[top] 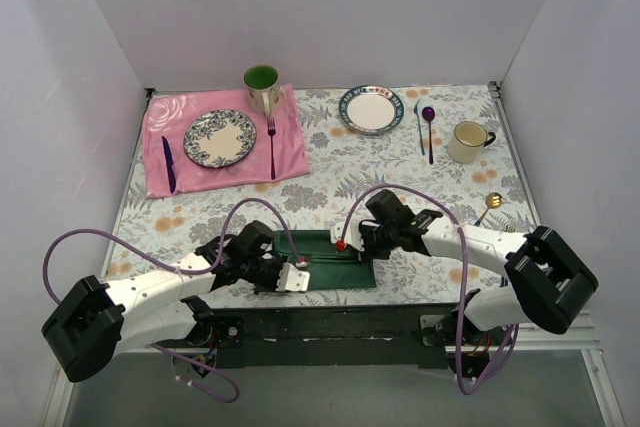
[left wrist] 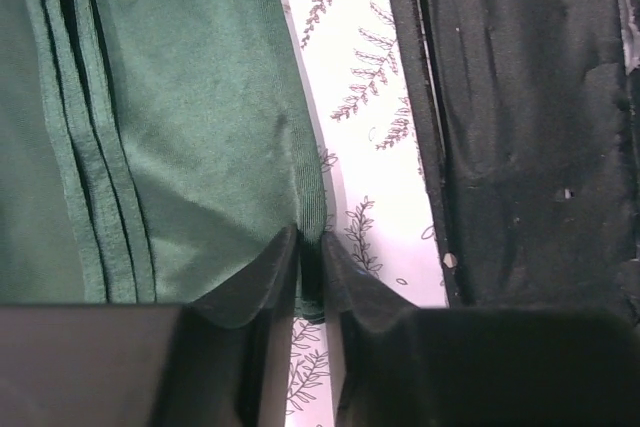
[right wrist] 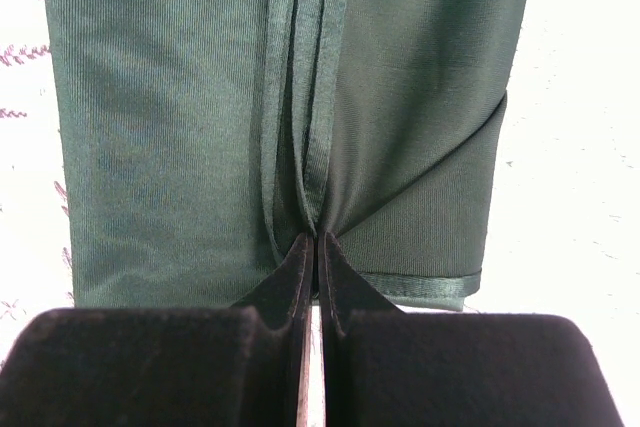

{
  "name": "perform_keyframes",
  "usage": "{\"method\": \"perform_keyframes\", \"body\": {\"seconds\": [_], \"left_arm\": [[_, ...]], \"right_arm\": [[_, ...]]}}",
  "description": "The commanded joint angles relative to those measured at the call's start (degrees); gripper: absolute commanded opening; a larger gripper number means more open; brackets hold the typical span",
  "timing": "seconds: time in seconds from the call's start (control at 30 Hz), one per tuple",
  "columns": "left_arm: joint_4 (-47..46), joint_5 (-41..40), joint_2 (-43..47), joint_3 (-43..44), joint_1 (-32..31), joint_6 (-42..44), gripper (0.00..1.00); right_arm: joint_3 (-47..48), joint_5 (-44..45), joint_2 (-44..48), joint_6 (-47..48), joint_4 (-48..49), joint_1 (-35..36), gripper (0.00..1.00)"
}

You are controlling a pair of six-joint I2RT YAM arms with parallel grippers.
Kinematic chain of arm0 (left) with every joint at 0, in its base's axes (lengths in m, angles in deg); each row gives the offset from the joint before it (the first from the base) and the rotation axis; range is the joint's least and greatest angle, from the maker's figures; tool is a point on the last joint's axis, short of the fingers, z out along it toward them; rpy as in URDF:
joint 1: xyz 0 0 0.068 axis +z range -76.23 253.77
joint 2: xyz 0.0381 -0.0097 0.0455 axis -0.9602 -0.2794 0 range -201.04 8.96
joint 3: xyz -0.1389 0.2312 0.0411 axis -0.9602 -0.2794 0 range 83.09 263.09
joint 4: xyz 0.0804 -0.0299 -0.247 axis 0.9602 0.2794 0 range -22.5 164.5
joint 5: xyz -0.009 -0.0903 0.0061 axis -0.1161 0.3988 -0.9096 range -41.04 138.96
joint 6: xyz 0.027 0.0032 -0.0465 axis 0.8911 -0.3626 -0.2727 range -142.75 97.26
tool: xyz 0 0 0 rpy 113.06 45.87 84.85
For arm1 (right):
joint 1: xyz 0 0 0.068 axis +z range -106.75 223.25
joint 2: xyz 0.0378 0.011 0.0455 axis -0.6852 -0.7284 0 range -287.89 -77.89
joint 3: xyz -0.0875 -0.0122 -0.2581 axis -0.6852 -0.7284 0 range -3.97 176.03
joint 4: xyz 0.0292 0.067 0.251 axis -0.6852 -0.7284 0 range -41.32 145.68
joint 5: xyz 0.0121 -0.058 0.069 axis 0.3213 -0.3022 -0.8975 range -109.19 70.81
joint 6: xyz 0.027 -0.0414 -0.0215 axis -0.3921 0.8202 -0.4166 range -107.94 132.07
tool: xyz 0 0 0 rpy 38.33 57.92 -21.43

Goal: Fold the napkin into a case and place the utensils inside
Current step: Smooth out the 2/3-rectangle-folded napkin at the center of the board.

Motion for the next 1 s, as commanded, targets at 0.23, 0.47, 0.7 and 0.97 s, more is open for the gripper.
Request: {"method": "perform_keyframes", "body": {"seconds": [0.23,0.47,0.7,0.97], "left_arm": [[0.42,-3.26,-1.75,-0.88,-0.3,-0.82,0.11],[0.59,-3.34,-1.75,-0.88,-0.39,-0.82,0.1],[0.94,-3.78,-2.37,-0.53,-0.48,-0.74,0.09],[0.77,-2.91,-1.23,-0.1,-0.48,-1.87,0.17]], "right_arm": [[-0.34,0.39,5.06,5.15,-4.98,0.12,0.01],[-1.75,1.1,5.51,5.77,-4.46,-0.23,0.01],[-2.01,1.01,5.42,7.26,-4.72,-1.11,0.01],[-2.98,0.66,3.66,6.13,-2.26,-1.11,0.01]]}}
